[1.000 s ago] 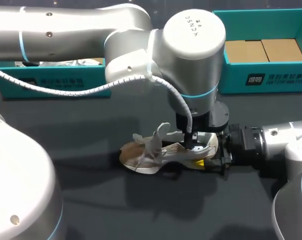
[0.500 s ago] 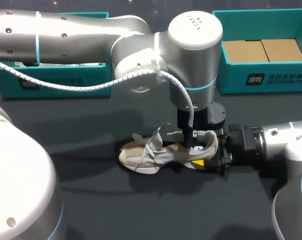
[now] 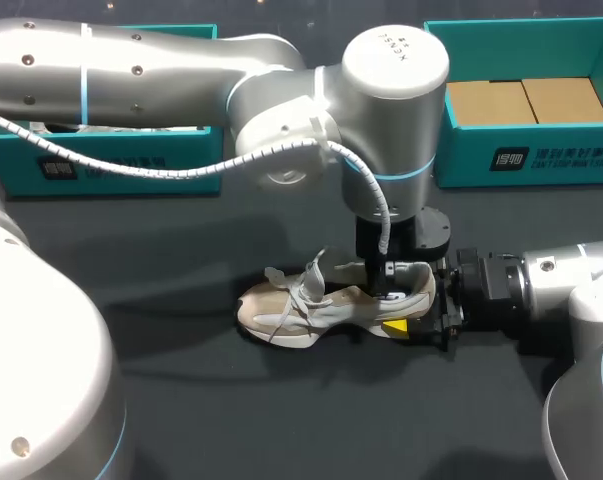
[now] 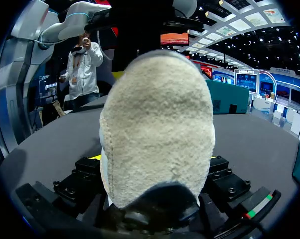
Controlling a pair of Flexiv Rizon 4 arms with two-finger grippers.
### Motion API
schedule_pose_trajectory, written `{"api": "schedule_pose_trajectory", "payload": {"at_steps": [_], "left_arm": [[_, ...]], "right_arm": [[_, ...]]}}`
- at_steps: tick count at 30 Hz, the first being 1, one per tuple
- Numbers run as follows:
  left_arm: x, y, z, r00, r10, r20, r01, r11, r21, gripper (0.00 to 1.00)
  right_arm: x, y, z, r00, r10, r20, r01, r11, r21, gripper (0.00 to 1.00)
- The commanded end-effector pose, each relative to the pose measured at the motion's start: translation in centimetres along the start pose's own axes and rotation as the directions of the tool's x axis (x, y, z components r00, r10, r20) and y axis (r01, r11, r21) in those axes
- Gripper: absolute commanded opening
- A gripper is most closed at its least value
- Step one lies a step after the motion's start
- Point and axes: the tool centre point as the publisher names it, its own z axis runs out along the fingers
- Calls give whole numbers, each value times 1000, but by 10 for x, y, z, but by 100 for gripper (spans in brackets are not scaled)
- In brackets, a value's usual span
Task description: Take the shoe out of the shoebox, open the shoe tongue, remove and reinsert the insole, then place the shoe into the shoebox
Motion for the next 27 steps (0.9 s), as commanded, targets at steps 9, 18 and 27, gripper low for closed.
{"api": "schedule_pose_trajectory", "payload": {"at_steps": [9, 18, 27], "left_arm": [[-9, 3, 27, 992, -3, -125, -2, 999, -44, 0], [-9, 27, 21, 980, -1, -199, -5, 1000, -29, 0], [-1, 35, 25, 977, 10, -214, -17, 999, -31, 0]], "right_arm": [[1, 0, 1, 1000, -1, 2, 1, 1000, 2, 0], [1, 0, 1, 1000, -1, 2, 1, 1000, 2, 0], [1, 0, 1, 1000, -1, 2, 1, 1000, 2, 0]]}}
